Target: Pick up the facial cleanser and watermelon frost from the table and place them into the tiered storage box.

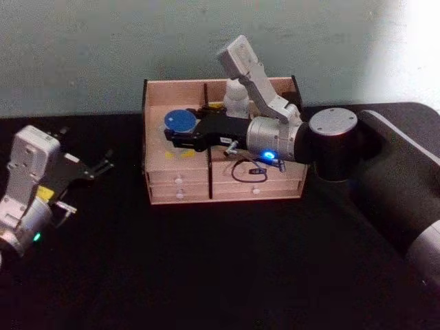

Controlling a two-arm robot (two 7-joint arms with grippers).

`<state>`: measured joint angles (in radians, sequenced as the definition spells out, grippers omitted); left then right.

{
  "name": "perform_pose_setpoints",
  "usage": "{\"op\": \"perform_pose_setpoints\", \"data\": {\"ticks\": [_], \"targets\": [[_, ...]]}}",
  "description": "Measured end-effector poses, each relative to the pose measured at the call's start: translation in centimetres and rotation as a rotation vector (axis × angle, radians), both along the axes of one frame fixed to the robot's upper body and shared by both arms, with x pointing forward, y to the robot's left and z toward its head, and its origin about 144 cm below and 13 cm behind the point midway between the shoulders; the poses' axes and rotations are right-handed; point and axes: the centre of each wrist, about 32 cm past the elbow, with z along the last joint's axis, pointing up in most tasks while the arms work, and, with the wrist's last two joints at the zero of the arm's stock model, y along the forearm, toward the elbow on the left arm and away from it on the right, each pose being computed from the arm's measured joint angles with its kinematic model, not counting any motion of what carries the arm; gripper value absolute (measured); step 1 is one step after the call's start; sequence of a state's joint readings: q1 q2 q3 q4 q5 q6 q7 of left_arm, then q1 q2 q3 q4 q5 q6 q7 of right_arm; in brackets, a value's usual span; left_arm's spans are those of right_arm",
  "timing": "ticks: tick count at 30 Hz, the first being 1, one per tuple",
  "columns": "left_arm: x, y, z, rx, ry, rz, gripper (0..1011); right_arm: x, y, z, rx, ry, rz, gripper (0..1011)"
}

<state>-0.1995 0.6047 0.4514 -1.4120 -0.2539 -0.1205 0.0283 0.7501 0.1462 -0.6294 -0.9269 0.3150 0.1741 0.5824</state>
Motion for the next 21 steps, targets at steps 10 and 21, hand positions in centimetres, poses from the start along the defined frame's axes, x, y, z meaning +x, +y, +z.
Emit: {"op": "perform_pose_setpoints", "data": {"ticks": [10, 21], "targets": [[0.0, 0.0, 0.0, 0.0, 0.0, 0.0, 1001, 0.0, 0.0, 0.01, 0.001, 0.0, 0.0, 1000], [0.0, 0.0, 0.0, 0.0, 0.0, 0.0, 1001, 0.0, 0.0, 0.0, 0.002, 0.001, -0.001, 1002]]}}
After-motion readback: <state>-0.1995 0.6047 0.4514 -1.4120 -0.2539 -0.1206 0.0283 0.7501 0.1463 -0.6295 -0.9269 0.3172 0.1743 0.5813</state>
